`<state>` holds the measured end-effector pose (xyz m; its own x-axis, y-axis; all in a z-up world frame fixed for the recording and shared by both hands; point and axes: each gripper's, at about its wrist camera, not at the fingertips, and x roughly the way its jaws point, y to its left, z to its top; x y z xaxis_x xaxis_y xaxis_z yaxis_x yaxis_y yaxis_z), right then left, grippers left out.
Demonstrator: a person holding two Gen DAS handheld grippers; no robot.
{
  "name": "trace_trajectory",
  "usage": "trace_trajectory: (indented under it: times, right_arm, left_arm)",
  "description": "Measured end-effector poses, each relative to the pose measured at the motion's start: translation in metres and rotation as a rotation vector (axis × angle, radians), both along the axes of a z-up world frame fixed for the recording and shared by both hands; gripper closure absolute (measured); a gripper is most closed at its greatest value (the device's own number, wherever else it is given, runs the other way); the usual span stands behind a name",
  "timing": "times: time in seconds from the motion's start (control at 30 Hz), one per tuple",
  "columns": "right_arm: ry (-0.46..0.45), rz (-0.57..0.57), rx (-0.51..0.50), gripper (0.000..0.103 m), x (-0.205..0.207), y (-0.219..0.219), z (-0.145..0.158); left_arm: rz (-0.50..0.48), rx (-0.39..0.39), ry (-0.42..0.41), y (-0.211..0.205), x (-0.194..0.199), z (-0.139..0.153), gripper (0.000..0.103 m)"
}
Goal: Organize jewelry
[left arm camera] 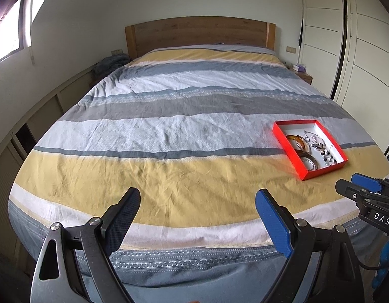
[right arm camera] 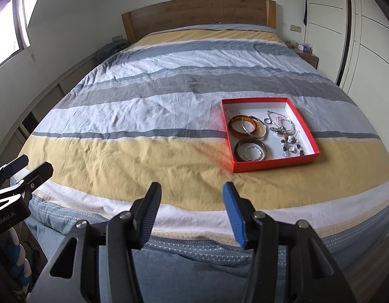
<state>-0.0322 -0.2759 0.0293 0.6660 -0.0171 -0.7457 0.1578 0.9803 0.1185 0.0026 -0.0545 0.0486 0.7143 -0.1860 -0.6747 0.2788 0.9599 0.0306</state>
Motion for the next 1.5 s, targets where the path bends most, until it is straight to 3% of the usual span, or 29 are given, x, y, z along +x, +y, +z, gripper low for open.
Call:
trace_trajectory:
  times: [1.5]
  right_arm:
    - [0.013, -0.008, 0.000, 0.054, -0.001, -0.008, -0.010]
  left_arm:
    - [-0.016, 0.001, 0.044, -0.002, 0.003, -0.012, 0.011]
